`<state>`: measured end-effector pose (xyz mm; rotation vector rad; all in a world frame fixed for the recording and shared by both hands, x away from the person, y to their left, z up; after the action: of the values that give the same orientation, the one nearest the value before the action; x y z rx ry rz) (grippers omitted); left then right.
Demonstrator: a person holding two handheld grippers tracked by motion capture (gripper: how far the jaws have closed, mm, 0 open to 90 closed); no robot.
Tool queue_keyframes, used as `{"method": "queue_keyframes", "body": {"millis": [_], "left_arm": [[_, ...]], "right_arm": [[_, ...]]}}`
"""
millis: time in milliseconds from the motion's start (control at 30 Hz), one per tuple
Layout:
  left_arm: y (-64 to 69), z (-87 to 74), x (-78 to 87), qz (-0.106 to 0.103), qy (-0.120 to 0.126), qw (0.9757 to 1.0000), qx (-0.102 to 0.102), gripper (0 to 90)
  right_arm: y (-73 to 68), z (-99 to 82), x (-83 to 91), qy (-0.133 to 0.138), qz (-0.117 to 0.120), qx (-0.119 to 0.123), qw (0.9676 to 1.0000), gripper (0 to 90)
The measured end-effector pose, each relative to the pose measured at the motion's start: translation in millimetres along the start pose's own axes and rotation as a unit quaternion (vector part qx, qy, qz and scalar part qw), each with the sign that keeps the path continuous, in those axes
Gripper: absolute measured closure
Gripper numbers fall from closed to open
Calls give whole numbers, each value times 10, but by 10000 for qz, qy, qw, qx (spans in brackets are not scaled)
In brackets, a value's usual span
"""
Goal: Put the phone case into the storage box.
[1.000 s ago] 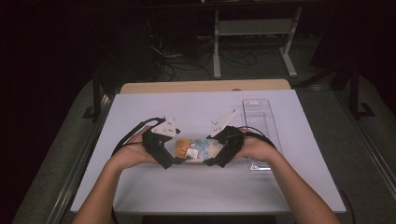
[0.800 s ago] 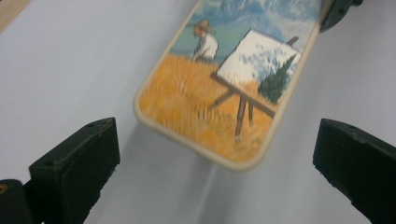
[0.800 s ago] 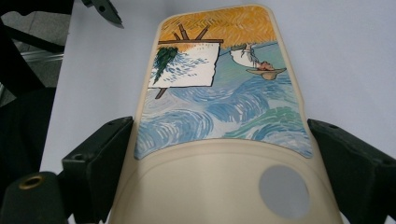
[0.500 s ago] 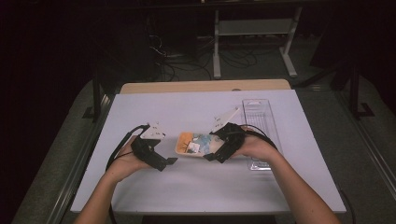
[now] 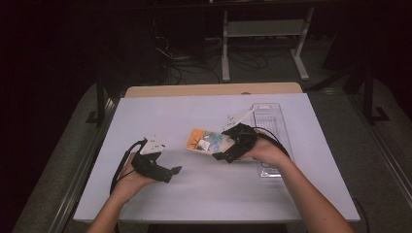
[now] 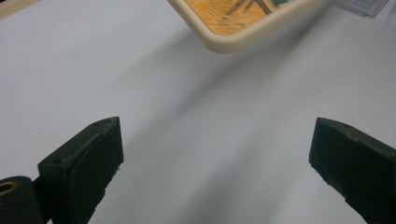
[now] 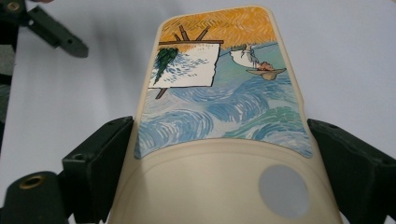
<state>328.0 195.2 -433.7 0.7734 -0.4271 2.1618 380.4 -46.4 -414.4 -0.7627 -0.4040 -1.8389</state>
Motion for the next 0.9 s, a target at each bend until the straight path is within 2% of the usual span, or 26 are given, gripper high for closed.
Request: {"method": "queue_keyframes", "body": {"millis": [167, 200, 367, 533, 700, 900], "left_arm": [[17, -32, -32, 3, 1, 9999, 107, 0], [25, -41, -43, -4, -5, 9998, 180, 0], [19, -45, -58, -53, 27, 9996, 294, 0], [15, -49, -55, 69, 91, 9997, 211, 0], [22, -59, -64, 77, 148, 9996, 229, 0], [29, -58, -58, 134, 169, 9997, 77, 0]], "right_arm": [[-8, -6, -26, 7, -12, -164, 9999, 100], [-15, -6, -28, -4, -26, -218, 9998, 100], [-21, -14, -49, -35, -46, -241, 9997, 100], [-22, -11, -51, -34, -55, -217, 9997, 100], [-25, -12, -50, -38, -56, -243, 9997, 100], [-27, -6, -51, -12, -61, -268, 9996, 100]]}}
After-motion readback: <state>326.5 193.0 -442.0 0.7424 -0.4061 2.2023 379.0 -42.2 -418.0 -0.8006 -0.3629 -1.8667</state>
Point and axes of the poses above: each handheld gripper's, and its own axes: x roughly backward along the jaws, z roughly out of its top, y roughly to its right, the point moved 5 cm from there along -x, roughly forward along the jaws, and after that the axes turned 1 degree about y, right-handed, at the moved point
